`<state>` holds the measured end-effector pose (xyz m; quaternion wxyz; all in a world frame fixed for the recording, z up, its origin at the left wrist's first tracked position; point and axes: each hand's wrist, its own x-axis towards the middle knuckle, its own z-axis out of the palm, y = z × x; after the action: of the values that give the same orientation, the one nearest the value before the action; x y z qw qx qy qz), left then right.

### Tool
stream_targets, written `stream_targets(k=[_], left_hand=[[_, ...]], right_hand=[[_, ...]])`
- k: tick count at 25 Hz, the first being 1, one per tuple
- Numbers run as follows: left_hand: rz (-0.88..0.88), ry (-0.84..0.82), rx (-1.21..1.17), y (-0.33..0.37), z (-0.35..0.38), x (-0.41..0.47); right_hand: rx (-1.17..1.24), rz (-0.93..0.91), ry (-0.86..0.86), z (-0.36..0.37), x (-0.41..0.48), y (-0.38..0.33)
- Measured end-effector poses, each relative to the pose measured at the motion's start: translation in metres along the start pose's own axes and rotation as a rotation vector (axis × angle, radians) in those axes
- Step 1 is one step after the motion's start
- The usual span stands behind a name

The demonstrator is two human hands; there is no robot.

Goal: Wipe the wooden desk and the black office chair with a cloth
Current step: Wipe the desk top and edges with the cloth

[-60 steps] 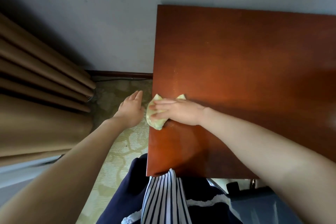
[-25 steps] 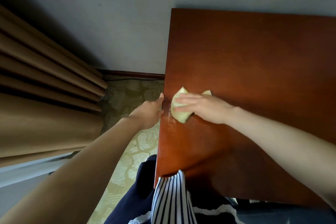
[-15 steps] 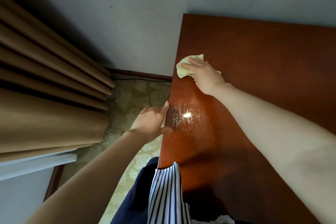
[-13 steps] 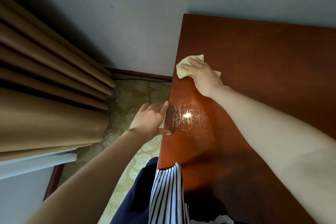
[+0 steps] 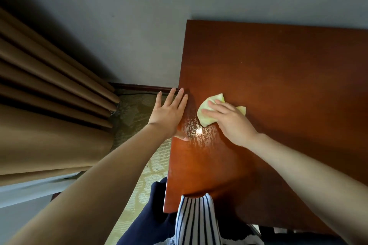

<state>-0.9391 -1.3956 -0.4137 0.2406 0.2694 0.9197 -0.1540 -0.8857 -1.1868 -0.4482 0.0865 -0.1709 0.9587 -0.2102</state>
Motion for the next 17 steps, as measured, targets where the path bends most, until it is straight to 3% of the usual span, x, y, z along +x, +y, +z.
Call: stream_targets(k=[6, 10, 13, 17], left_hand=[[-0.005, -0.064, -0.03, 0.012, 0.0, 0.013], [-0.026, -0.114, -0.05, 0.012, 0.002, 0.02], [-0.009, -0.13, -0.052, 0.011, 0.004, 0.023], [-0.018, -0.13, -0.002, 0.013, 0.004, 0.024]], right_hand=[[-0.046, -0.16, -0.049, 0.007, -0.075, -0.006], [-0.191, -0.246, -0.131, -0.006, -0.073, 0.01], [-0.246, -0.141, -0.199, -0.015, -0.055, 0.025], [-0.236, 0.086, -0.102, -0.031, -0.023, 0.044]])
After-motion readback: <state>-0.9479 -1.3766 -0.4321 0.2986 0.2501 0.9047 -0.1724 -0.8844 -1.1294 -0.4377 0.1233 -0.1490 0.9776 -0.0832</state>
